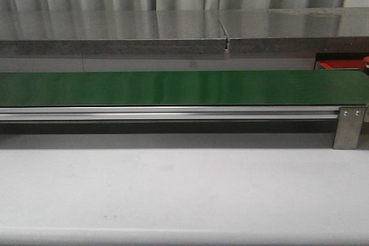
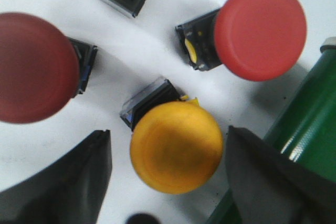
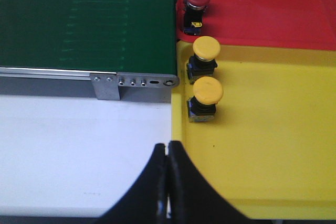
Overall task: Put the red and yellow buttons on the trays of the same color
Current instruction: 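Grasp a yellow button with the left gripper and lift it over the belt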
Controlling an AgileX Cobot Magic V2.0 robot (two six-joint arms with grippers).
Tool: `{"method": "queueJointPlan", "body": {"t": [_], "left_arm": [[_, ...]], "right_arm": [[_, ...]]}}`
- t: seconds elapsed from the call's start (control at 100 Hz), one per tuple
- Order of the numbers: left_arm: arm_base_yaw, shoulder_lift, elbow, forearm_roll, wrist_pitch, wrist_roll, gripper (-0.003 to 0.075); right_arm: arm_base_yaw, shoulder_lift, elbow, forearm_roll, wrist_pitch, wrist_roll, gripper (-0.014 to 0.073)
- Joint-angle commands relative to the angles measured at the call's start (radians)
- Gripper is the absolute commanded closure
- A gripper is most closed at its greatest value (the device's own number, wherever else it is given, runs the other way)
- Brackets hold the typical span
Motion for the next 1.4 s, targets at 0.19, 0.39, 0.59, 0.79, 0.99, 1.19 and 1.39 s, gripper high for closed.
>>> {"method": "queueJointPlan", "body": {"t": [0.19, 0.39, 0.59, 0.79, 0.99, 1.19, 1.39], "left_arm": [[0.001, -0.061, -0.029, -0.016, -0.034, -0.013, 0.0513], [0.001, -0.068, -0.029, -0.016, -0.023, -0.008, 0.0513], [0.001, -0.136, -0.029, -0.018, 0.003, -0.002, 0.0513], [0.001, -0.235, -0.029, -0.016, 0.031, 0.019, 0.0513], [-0.010, -0.333, -0.028, -0.016, 0.078, 0.025, 0.0513], [-0.058, -0.380, -0.024, -0.016, 0.106, 0.025, 0.0513], [-0.126, -0.378, 0.026, -0.018, 0.091, 0.025, 0.0513]], "right_arm": [[0.002, -0.001, -0.028, -0.014, -0.060, -0.003, 0.0711], [0.002, -0.001, -0.028, -0.014, -0.060, -0.003, 0.0711], [0.002, -0.001, -0.028, -0.014, -0.060, -0.003, 0.0711], [0.002, -0.001, -0.028, -0.014, -0.060, -0.003, 0.0711], [0.002, -0.001, -0.028, -0.014, -0.060, -0.003, 0.0711], [0.002, -0.001, -0.028, -0.014, -0.060, -0.003, 0.0711], [0.002, -0.001, -0.028, -0.014, -0.060, -0.003, 0.0711]]}}
